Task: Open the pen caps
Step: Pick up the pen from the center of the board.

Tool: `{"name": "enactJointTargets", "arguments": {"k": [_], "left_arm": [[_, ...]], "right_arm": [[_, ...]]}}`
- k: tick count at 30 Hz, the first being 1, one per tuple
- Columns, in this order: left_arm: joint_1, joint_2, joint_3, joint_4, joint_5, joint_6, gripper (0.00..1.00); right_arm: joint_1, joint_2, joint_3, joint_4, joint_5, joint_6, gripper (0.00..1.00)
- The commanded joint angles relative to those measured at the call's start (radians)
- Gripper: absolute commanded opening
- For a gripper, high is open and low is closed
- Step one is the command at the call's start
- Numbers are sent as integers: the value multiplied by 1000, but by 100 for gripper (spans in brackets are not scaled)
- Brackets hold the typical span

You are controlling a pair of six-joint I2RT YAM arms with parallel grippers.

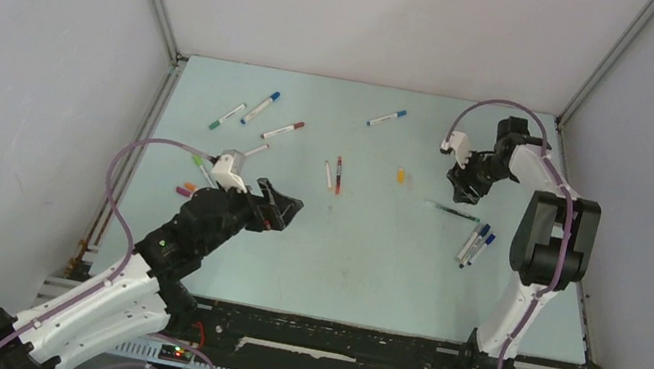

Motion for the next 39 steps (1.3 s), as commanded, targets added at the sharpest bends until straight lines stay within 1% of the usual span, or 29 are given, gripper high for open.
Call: {"name": "enactJointTargets", "arguments": {"k": [1, 6, 13, 14, 21, 26, 28, 31, 33, 35, 37, 39], "left_arm": [[8, 10, -13, 51, 13, 18, 100], [8, 35, -10, 63, 18, 27, 100], [9, 48, -23, 78, 28, 19, 100], [9, 48, -25, 78, 30, 18, 100], [11, 53, -24, 79, 35, 14, 100], [11, 55, -27, 93, 44, 8, 100], [11, 56, -26, 110, 53, 4, 100], [10, 57, -27, 124, 74, -3, 100], [12, 61, -28, 147, 107, -10, 100], [11, 73, -35, 184, 133, -25, 100], [11, 91, -42, 235, 202, -50, 100], [11, 114, -54, 302, 242, -83, 100]], "right_arm": [[9, 73, 91, -129, 20, -28, 53], [19, 104, 82, -140, 45, -39, 50], [27, 135, 46, -96, 114, -38, 45], [53, 138, 41, -89, 126, -38, 45], [85, 150, 16, -55, 176, -44, 34], [98, 144, -37, -10, 192, -46, 22], [103, 137, -61, 15, 194, -38, 16], [108, 112, -101, 58, 176, -34, 5], [110, 72, -117, 78, 150, -28, 0], [111, 27, -133, 97, 112, -24, 0], [116, -36, -145, 112, 70, -10, 0], [127, -115, -161, 118, 34, 9, 0]]}}
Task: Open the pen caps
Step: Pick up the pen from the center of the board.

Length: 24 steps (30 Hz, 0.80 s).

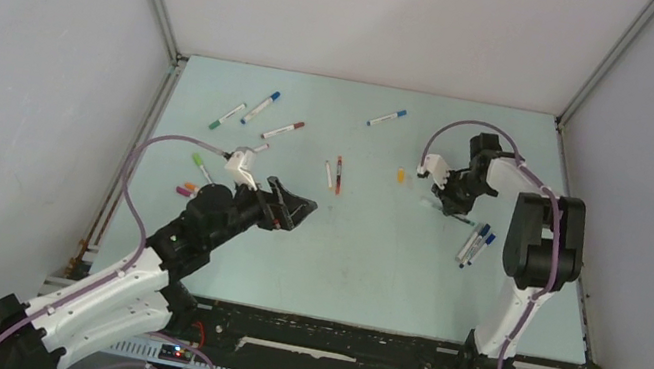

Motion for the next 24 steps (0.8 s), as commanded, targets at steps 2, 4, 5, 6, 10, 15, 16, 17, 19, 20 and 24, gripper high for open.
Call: {"name": "enactJointTargets", "arguments": {"k": [2, 4, 5, 6, 10, 15, 16, 17, 19, 20, 24], "left_arm": [[5, 58, -46, 207, 147, -87, 100], [4, 94, -48, 273, 182, -118, 100], [4, 111, -48, 302, 196, -134, 100], [4, 128, -47, 334, 208, -159, 100], [2, 204, -40, 456, 253, -262, 100], [-16, 337, -9, 606, 302, -420, 100], [-25, 368, 9, 620, 314, -443, 100], [-37, 399, 31, 627, 326, -463, 100], [-68, 463, 80, 601, 346, -487, 100], [-80, 497, 106, 582, 356, -493, 100], [-121, 624, 194, 535, 386, -510, 96]], "right_arm": [[38, -223, -56, 39, -131, 51, 0], [57, -307, -91, 44, -166, 70, 0], [68, -350, -115, 39, -193, 79, 0], [81, -393, -135, 33, -216, 88, 0], [140, -582, -238, -2, -305, 97, 0], [215, -796, -364, -46, -422, 82, 0], [231, -825, -388, -46, -431, 84, 0], [246, -851, -408, -49, -430, 80, 0], [264, -876, -431, -56, -429, 82, 0], [271, -881, -440, -59, -429, 84, 0], [307, -894, -473, -36, -405, 84, 0]]}}
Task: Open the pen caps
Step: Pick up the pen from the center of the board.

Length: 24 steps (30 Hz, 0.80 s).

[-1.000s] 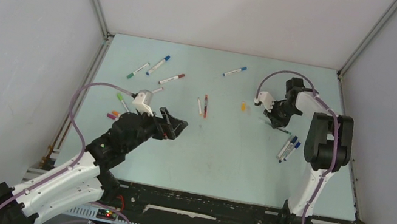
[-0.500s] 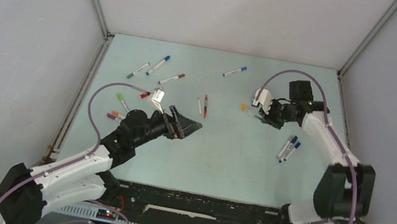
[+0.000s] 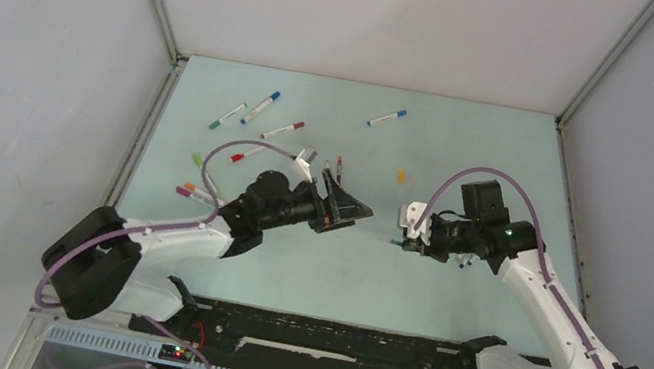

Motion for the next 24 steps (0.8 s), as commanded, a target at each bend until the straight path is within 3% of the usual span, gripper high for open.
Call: {"name": "enactJointTargets", "arguments": {"k": [1, 6, 14, 24], "left_arm": [[-46, 102, 132, 9, 72, -66, 94], [-87, 188, 202, -72, 105, -62, 86], [-121, 235, 317, -373, 90, 63, 76], [-141, 281, 363, -395, 150, 87, 59]], "right_arm": [[36, -18, -31, 22, -6, 2, 0], [69, -16, -56, 60, 46, 8, 0], [83, -19, -59, 79, 81, 15, 0], [102, -13, -61, 85, 97, 17, 0]]}}
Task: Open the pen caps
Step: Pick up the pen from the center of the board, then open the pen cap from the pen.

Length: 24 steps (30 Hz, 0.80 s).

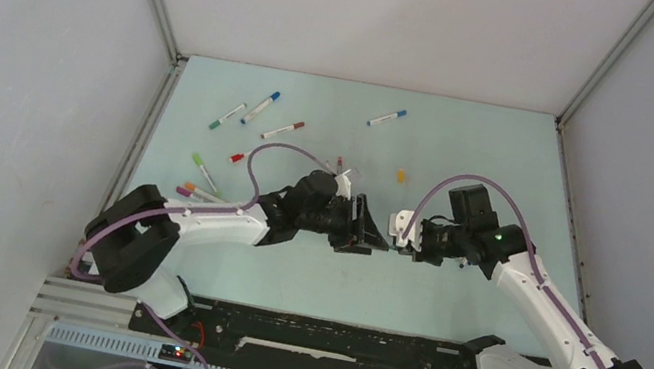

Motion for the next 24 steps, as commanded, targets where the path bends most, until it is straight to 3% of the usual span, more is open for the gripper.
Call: {"name": "enactJointTargets", "arguments": {"k": [1, 12, 15, 18, 19, 23, 24], "left_arm": [[-15, 24, 73, -15, 53, 34, 57], [-28, 61, 88, 23, 85, 19, 40], [-30, 63, 84, 33, 95, 16, 28], [-31, 63, 80, 49, 105, 16, 3], [-30, 62, 78, 53, 104, 16, 0], [-30, 39, 54, 88, 95, 21, 0], [-30, 32, 47, 94, 89, 25, 0]], "right_arm": [[14, -13, -1, 29, 8, 8, 0], [53, 4, -1, 20, 19, 0, 0], [58, 7, -1, 21, 26, -1, 0], [59, 7, -1, 23, 25, 6, 0], [60, 6, -1, 22, 24, 7, 0], [37, -15, -1, 25, -5, 36, 0], [21, -24, -1, 29, -24, 54, 6]]}}
